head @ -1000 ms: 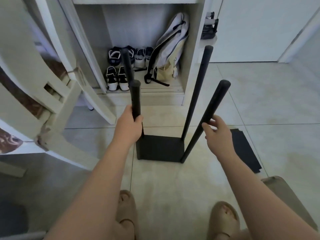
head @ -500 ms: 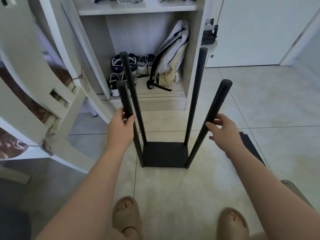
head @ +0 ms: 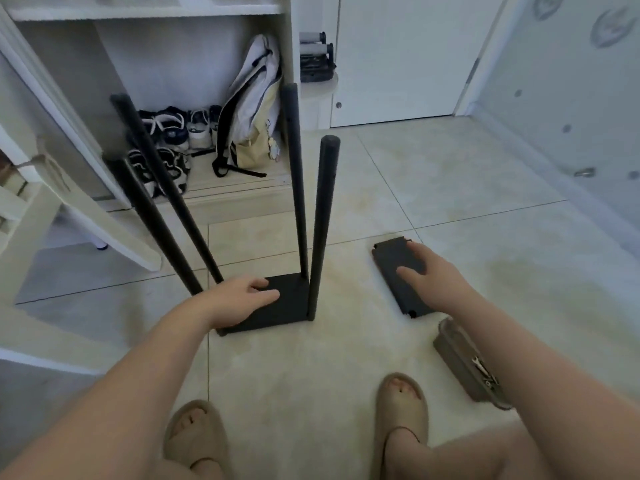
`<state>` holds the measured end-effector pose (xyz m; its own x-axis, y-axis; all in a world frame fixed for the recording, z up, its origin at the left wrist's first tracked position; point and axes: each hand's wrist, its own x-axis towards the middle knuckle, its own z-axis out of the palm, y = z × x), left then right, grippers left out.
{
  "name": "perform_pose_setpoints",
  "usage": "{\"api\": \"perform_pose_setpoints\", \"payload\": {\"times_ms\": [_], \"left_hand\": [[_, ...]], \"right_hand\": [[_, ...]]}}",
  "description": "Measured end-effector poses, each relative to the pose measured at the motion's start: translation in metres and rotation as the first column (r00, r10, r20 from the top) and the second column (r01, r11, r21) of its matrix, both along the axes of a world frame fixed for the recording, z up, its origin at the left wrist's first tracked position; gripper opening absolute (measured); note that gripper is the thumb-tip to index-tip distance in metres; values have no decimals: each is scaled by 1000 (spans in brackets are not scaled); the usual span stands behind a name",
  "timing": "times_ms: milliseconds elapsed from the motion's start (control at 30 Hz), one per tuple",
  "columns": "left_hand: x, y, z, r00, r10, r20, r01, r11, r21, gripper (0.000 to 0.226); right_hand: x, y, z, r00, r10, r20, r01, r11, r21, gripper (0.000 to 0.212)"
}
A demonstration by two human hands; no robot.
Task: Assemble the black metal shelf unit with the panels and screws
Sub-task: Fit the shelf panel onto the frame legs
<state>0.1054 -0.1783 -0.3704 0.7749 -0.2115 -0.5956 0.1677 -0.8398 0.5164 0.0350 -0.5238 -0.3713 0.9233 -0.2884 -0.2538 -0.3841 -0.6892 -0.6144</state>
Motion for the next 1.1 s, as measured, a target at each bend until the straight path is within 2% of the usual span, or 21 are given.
{"api": "perform_pose_setpoints", "payload": {"times_ms": [133,233,300,367,600,767,933,1000,1100], "left_hand": [[-11,-68,-12,976,-166,140,179,980,-88,65],[-17,-118,-32,911,-318,261,348,934,-78,65],[-14,-149,-55,868,-410,279,439,897,-48,65],[-7,-176,-85,863,-436,256,459,887,-39,65],[37,-270,-219,952,-298,68,305,942,-138,72],[64,-322,-310,957,-278,-79,260,947,-186,81],[77,-360,-360,973,-33,-228,-37,955,-296,88],[80,-369,-368,972,36,-231,-111,941,-319,79],[83,-376,-372,967,85,-240,-175,908,-381,46]], "right_hand": [[-16,-37,-25,997,11,-81,-17,998,-66,67],[-9,-57,-44,987,60,-149,-77,991,-113,69],[4,-72,-57,975,92,-203,-125,980,-157,71],[23,-87,-73,959,104,-264,-159,967,-198,73],[93,-157,-176,912,38,-408,-180,932,-315,68],[133,-200,-257,887,-6,-462,-160,934,-319,67],[149,-229,-304,878,-95,-469,-40,962,-270,65],[148,-234,-315,879,-103,-465,-3,975,-222,62],[144,-233,-323,892,-101,-441,52,991,-122,67]]}}
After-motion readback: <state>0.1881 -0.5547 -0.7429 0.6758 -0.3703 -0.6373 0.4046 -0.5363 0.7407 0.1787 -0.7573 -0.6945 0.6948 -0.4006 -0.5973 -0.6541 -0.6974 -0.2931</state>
